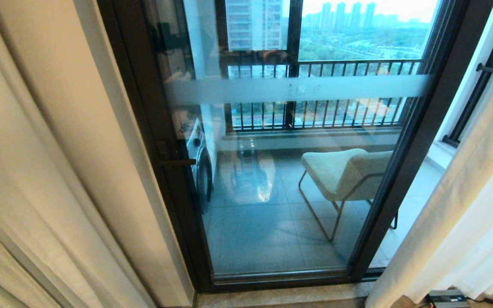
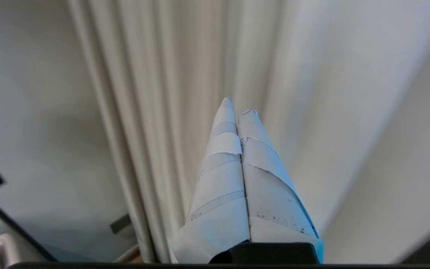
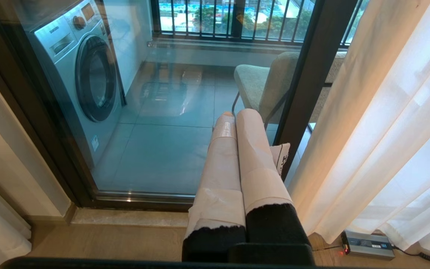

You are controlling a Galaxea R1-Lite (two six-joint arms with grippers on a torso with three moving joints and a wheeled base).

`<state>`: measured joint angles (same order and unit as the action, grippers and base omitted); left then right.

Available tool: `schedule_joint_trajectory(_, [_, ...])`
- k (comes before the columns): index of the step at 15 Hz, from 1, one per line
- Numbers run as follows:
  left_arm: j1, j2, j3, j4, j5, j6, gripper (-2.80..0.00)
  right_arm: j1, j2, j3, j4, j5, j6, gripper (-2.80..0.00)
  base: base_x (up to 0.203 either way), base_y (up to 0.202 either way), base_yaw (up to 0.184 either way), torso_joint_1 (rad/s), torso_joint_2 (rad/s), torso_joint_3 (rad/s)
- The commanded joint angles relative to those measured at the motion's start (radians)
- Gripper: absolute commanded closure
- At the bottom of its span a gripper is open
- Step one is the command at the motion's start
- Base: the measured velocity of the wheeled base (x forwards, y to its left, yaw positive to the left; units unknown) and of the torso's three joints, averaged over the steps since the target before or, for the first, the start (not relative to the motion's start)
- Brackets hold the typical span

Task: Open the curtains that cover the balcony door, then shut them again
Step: Pull the inner curtains open on both sides

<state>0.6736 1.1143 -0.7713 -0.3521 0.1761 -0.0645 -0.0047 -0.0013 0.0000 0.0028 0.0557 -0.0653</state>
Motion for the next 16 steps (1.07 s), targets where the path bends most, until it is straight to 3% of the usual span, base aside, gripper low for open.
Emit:
schedule_joint_trajectory(1, [-0.043,-0.044,0.054,-0.009,0.001,-0.001,0.0,0.0,0.001,0.0,0.0,0.001,-0.001,0.0,0.0,0.0,0.0,0.0,0.0,0.0])
schedule_joint_trajectory(6, [-0.208,-0.18,0.248,-0.009,-0.055,0.014,0.0,0.0,0.001,0.0,0.0,0.001,-0.001,0.0,0.0,0.0,0.0,0.0,0.0,0.0])
schedule_joint_trajectory(9, [-0.384,-0.35,0.457,-0.011,-0.1,0.058,0.0,0.0,0.001,0.0,0.0,0.001,-0.001,0.0,0.0,0.0,0.0,0.0,0.0,0.0])
schedule_joint_trajectory(12, [-0.527,-0.535,0.646,-0.011,-0.2,0.086,0.0,0.0,0.001,0.0,0.0,0.001,-0.001,0.0,0.0,0.0,0.0,0.0,0.0,0.0])
schedule_joint_trajectory(16, [-0.598,-0.744,0.763,0.06,-0.257,0.133,0.0,0.0,0.001,0.0,0.0,0.001,-0.001,0.0,0.0,0.0,0.0,0.0,0.0,0.0])
